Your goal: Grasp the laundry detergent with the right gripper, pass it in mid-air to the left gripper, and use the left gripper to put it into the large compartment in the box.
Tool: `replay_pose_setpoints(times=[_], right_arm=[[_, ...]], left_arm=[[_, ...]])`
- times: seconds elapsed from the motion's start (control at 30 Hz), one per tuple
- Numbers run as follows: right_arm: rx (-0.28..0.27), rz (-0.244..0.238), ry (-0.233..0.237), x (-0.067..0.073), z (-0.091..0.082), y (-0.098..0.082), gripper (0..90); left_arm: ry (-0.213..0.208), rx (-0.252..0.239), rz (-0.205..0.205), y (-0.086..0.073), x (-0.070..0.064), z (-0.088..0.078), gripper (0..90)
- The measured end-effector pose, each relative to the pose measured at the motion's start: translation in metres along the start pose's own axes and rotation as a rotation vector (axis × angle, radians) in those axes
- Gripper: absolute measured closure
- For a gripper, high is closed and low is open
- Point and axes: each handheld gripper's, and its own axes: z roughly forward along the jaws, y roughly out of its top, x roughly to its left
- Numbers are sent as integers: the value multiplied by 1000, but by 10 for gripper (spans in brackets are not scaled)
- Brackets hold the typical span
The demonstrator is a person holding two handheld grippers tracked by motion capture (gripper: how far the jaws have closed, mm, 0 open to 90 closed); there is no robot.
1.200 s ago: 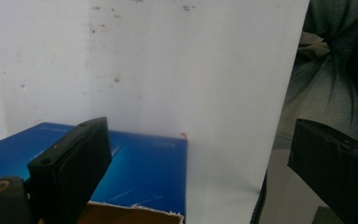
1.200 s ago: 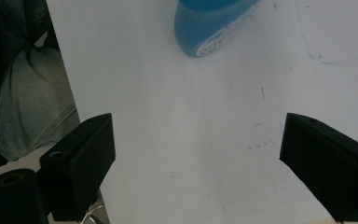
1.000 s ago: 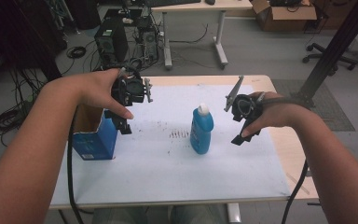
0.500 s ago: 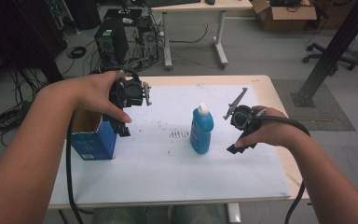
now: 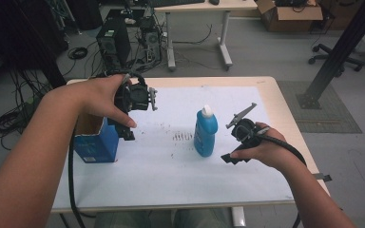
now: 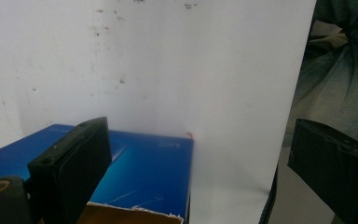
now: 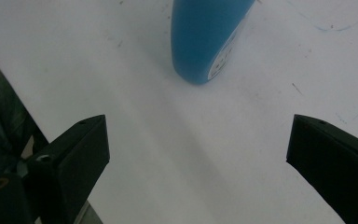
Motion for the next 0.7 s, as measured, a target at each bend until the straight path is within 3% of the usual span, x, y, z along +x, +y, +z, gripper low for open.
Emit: replay_pose_setpoints(times=[0.33, 0.53, 0.7], right_arm=[[-117, 68, -22, 5, 15, -5, 41], [-211, 148, -52, 6, 27, -9, 36], [-251, 176, -67, 8, 34, -9, 35]], left_arm=[[0, 0, 2, -3, 0, 2, 62], [-6, 5, 4, -3, -1, 5, 63], [-6, 1, 5, -2, 0, 7, 62]])
